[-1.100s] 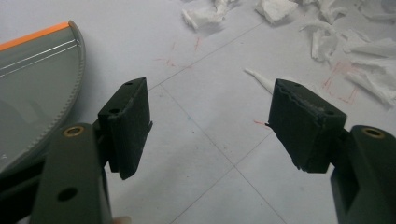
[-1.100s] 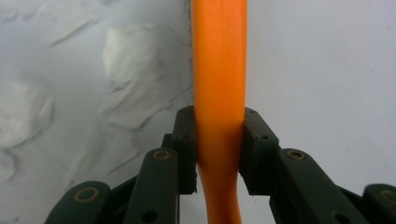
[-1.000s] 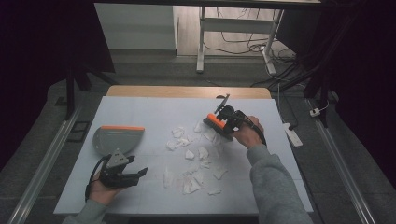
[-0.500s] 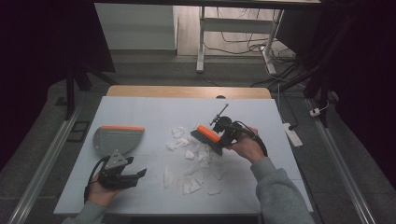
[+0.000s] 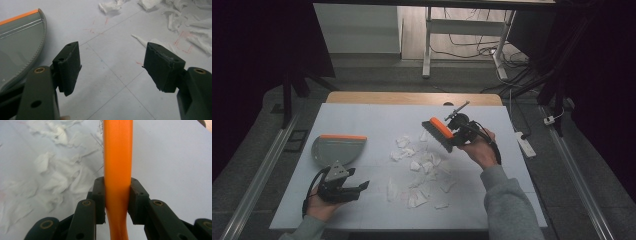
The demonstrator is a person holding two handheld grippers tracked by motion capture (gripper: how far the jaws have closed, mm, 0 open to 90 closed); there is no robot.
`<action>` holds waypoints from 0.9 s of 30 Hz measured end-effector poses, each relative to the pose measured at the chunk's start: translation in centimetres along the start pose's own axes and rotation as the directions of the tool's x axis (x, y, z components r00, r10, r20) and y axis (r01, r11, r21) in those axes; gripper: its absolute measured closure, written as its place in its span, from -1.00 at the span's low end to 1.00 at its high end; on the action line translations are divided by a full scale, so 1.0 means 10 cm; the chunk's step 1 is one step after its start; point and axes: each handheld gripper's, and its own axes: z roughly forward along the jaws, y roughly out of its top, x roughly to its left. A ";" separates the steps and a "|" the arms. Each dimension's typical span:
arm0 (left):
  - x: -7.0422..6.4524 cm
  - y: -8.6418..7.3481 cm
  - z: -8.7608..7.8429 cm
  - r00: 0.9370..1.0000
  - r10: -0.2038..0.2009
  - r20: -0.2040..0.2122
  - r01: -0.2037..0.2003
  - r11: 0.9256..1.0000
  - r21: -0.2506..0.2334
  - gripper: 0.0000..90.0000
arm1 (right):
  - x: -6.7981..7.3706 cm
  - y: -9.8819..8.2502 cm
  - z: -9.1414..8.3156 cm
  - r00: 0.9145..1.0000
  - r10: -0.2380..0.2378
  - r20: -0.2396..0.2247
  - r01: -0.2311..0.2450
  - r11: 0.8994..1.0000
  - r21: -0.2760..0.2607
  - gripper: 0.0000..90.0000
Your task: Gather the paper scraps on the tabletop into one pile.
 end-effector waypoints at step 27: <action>0.02 -0.04 -0.04 1.000 0.002 0.014 -0.002 1.000 -0.010 -0.28 | 0.02 0.82 0.81 0.967 -0.248 0.057 0.224 0.937 0.269 0.58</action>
